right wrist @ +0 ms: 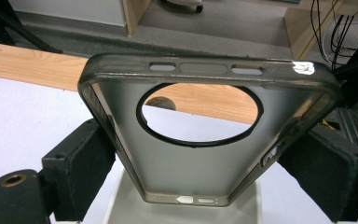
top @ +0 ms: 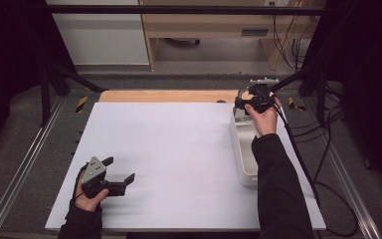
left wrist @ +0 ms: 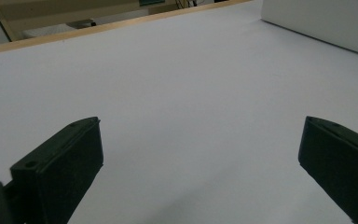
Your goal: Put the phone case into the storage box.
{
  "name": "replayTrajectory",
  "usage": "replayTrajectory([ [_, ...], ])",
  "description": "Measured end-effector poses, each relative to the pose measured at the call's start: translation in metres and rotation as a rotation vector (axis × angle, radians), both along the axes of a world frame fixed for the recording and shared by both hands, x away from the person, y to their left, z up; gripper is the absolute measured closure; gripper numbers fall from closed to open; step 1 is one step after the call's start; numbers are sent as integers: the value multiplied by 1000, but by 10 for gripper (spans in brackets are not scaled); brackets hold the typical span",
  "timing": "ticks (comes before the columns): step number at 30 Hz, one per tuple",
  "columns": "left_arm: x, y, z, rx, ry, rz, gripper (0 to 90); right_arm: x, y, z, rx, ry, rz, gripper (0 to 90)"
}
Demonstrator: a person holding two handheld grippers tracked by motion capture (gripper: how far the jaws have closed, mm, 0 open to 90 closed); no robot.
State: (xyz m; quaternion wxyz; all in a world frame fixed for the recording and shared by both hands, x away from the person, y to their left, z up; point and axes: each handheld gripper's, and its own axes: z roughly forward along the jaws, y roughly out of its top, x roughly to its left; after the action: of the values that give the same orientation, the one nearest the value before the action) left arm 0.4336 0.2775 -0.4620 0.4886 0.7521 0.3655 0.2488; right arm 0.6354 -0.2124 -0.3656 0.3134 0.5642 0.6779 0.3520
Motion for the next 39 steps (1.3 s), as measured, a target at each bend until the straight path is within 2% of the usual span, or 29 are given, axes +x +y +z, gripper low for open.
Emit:
replayTrajectory([
  [24,0,-1,-1,7,-5,-6,0,3,-1,-19,7,41,-5,119],
  [39,0,-1,-1,7,-5,-5,0,4,-1,-23,9,50,-7,117],
])
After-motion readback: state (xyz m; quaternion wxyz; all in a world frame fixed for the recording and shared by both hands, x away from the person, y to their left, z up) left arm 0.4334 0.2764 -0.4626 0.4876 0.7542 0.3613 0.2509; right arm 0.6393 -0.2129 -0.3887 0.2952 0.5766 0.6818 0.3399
